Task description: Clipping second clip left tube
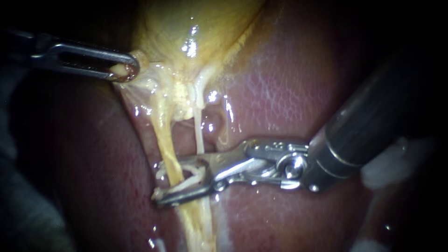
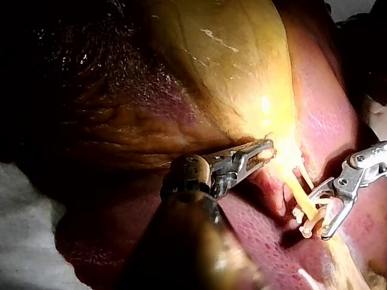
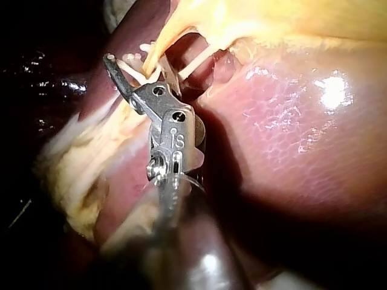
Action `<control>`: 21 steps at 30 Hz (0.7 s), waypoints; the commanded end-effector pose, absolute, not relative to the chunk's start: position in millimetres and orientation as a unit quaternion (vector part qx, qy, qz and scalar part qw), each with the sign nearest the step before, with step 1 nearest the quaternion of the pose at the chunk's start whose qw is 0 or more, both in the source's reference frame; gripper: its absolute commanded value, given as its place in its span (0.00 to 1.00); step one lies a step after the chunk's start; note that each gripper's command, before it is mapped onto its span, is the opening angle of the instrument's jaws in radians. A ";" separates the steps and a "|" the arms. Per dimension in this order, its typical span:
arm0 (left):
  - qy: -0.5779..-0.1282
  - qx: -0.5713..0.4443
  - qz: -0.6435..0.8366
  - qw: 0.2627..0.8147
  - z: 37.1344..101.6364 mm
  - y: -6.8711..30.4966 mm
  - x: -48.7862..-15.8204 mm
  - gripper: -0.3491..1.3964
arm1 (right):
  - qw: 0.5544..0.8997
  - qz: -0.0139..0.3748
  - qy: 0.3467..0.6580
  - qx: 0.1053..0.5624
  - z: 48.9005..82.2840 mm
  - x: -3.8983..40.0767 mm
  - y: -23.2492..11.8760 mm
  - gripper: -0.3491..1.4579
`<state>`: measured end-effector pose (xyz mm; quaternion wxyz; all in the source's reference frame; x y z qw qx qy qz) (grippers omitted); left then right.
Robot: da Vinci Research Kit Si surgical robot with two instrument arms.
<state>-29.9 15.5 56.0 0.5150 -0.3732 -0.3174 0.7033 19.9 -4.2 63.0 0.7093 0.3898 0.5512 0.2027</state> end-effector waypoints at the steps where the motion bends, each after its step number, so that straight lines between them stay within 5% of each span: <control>1: -0.317 -0.373 0.703 0.515 56.1 15.5 -29.9 0.00 | 0.705 0.202 0.553 0.395 62.5 19.9 -4.1 0.46; 10: -0.317 -0.373 0.703 0.515 56.1 15.6 -29.9 0.00 | 0.684 0.195 0.557 0.429 60.3 20.1 -3.9 0.41; 21: -0.317 -0.373 0.703 0.515 56.1 15.6 -29.9 0.00 | 0.676 0.212 0.543 0.451 60.0 19.6 -4.0 0.18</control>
